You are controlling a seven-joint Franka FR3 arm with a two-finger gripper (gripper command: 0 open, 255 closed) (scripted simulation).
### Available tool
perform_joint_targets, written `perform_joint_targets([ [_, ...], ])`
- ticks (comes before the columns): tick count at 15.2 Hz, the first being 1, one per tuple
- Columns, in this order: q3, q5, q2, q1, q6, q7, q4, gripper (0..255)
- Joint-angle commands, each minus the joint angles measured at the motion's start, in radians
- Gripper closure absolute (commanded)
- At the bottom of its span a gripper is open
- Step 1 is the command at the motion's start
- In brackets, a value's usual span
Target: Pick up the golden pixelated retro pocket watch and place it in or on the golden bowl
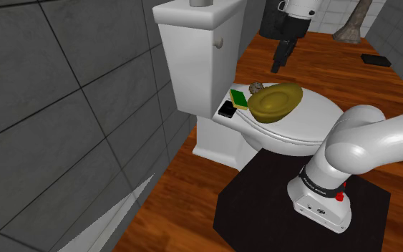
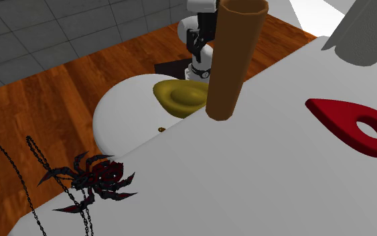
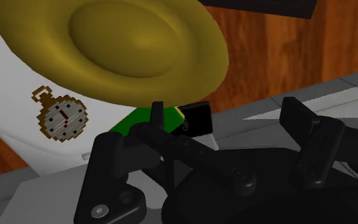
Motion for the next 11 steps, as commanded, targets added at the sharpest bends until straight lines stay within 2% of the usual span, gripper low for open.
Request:
perform_joint_targets([
  [1,-0.067,-0.023,0.003,-0.002,0.049,-0.082,-0.024,0],
  [6,-0.245,-0.062,0.061,0.011,0.181,-0.285,-0.055,0],
  [11,-0.447,-0.056,0.177,0.075,0.312,-0.502,-0.032,0],
])
